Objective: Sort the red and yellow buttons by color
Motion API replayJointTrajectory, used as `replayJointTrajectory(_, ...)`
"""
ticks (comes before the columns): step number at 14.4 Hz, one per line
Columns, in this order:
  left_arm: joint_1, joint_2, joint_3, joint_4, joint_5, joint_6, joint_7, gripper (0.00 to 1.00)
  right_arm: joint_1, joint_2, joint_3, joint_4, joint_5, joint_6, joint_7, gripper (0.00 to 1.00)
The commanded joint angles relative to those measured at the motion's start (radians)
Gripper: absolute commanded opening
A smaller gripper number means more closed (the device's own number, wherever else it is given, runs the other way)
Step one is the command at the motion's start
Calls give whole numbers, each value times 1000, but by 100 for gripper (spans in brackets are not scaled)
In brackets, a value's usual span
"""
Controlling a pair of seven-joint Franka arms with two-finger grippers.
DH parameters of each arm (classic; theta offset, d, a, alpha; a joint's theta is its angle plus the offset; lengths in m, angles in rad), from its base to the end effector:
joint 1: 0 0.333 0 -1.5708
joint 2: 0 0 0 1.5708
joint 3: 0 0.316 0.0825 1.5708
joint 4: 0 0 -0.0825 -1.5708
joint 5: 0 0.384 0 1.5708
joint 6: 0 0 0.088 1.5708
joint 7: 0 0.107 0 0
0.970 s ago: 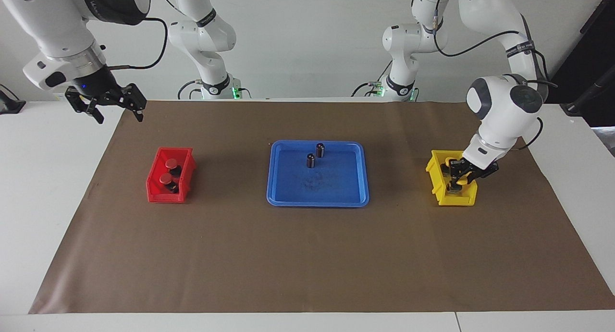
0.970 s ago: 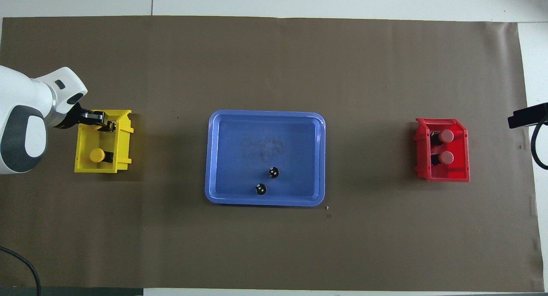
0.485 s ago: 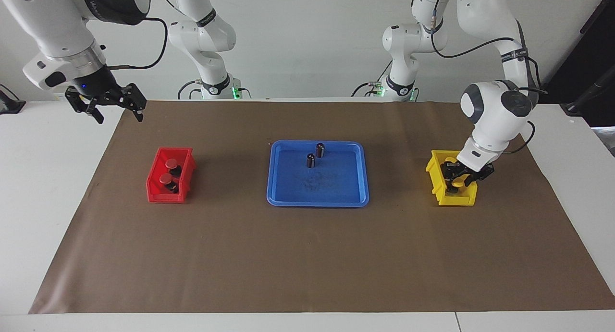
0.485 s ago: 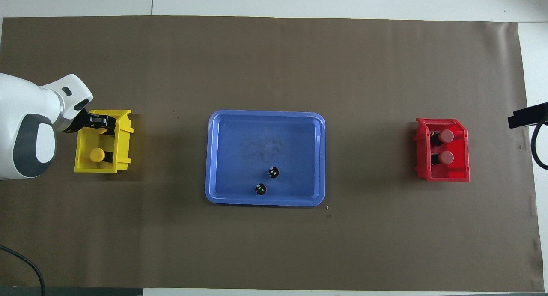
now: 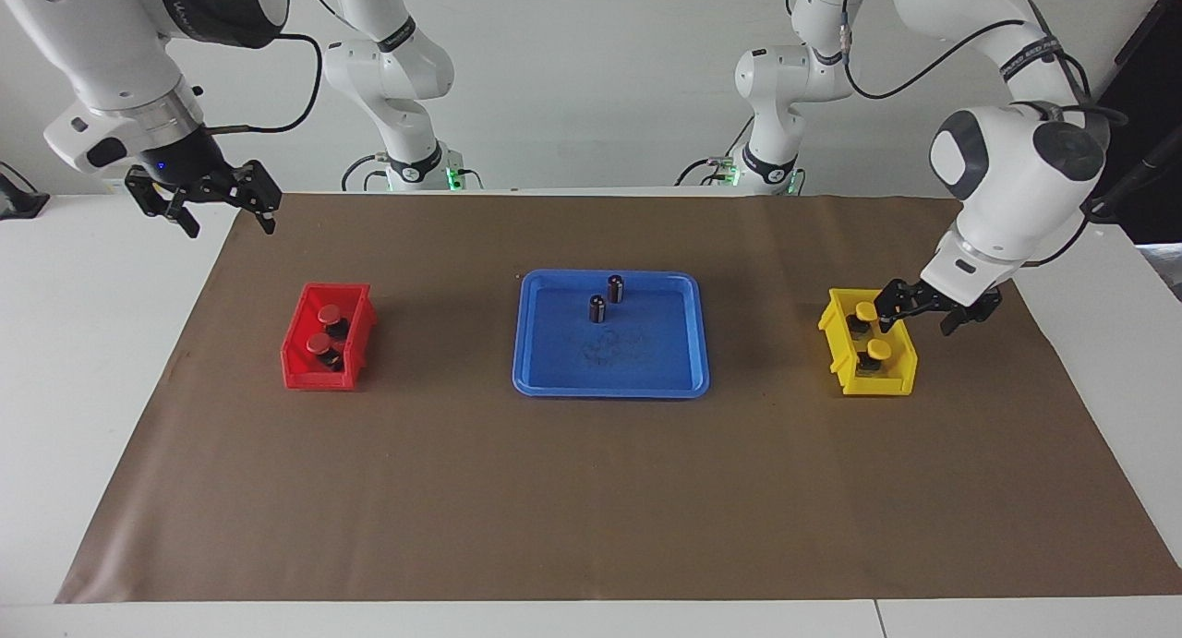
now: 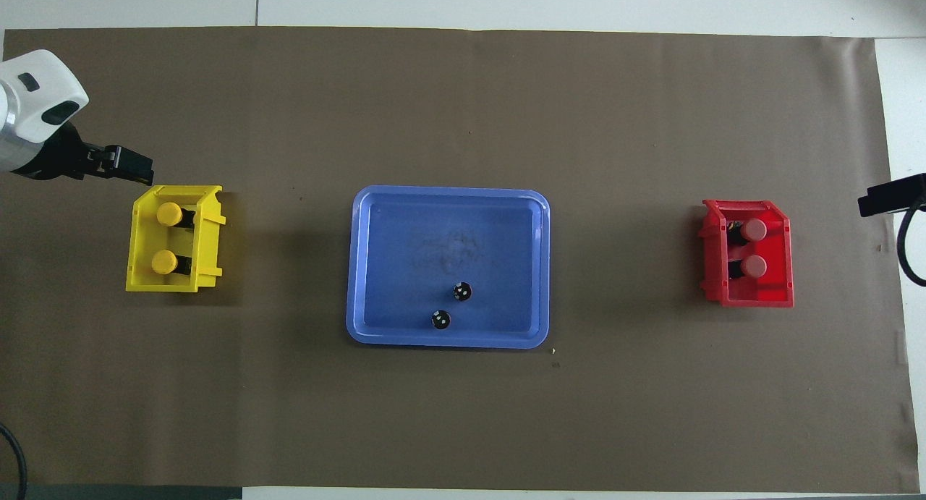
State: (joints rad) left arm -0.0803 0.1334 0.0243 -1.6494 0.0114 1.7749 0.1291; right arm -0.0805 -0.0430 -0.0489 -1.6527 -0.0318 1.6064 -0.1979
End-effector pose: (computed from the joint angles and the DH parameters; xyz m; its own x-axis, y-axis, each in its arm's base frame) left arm 0.6028 -0.0336 0.5274 0.9824 -0.1865 -0.0097 -0.1866 -0.9823 -0.0132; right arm 0.5384 -0.0740 0.6125 0.9975 0.0695 -0.0091 0.0698 -0.9972 0.0284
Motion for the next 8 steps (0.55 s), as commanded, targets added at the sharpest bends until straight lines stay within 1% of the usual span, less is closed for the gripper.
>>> replayJointTrajectory(1, -13, 19, 2, 140, -48, -103, 3, 100, 2, 11, 4, 22, -16, -28, 17, 100)
replayJointTrajectory(3, -13, 6, 2, 157, -71, -130, 1, 100, 2, 11, 3, 22, -16, -28, 15, 100)
replayJointTrajectory(5, -13, 5, 2, 194, -56, -176, 9, 100, 2, 11, 3, 22, -16, -28, 17, 100)
replayJointTrajectory(8, -13, 3, 2, 223, -59, -225, 9, 100, 2, 11, 4, 22, -16, -28, 17, 100)
